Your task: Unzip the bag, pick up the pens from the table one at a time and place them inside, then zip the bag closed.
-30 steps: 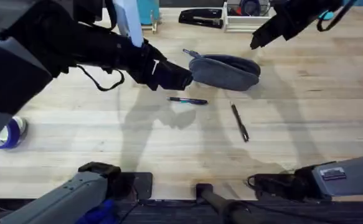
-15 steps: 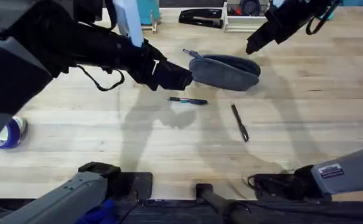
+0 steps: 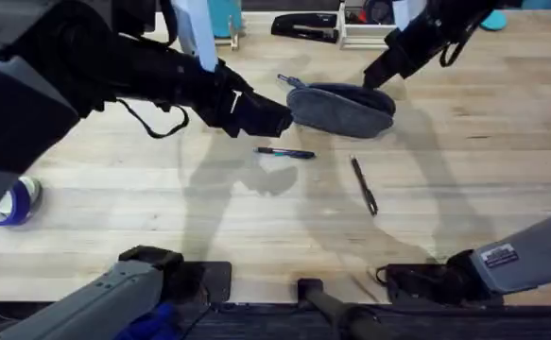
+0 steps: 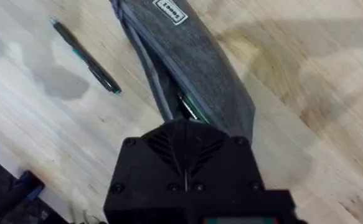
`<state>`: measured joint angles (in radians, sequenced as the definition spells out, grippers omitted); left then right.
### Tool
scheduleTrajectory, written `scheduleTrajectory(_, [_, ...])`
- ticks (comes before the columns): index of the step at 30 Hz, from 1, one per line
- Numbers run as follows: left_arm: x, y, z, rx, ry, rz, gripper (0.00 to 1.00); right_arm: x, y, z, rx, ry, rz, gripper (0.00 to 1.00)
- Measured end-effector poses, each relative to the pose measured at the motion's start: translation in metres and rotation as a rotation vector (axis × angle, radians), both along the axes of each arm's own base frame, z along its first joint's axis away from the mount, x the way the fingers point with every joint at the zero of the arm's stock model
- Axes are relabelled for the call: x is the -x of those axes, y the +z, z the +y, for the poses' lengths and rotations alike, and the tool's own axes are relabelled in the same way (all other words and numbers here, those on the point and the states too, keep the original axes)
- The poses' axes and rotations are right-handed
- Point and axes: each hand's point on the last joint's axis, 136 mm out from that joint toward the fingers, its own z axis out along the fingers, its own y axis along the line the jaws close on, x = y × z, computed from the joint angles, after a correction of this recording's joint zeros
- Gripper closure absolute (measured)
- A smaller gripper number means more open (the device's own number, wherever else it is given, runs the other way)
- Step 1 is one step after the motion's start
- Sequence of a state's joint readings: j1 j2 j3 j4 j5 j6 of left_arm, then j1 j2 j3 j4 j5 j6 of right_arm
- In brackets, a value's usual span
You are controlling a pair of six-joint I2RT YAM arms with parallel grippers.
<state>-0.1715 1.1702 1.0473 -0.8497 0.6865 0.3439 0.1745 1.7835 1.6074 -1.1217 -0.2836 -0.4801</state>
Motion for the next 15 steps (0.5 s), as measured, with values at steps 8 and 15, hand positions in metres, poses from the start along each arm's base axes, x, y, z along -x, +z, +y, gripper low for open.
scheduleTrajectory(8, [0.0, 0.0, 0.0, 0.0, 0.0, 0.0, 0.006, 0.0, -0.011, 0.001, 0.005, 0.002, 0.028, 0.971])
scheduleTrajectory(15, [0.0, 0.0, 0.0, 0.0, 0.0, 0.0, 0.006, -0.01, -0.04, 0.005, 0.013, 0.01, 0.071, 0.971])
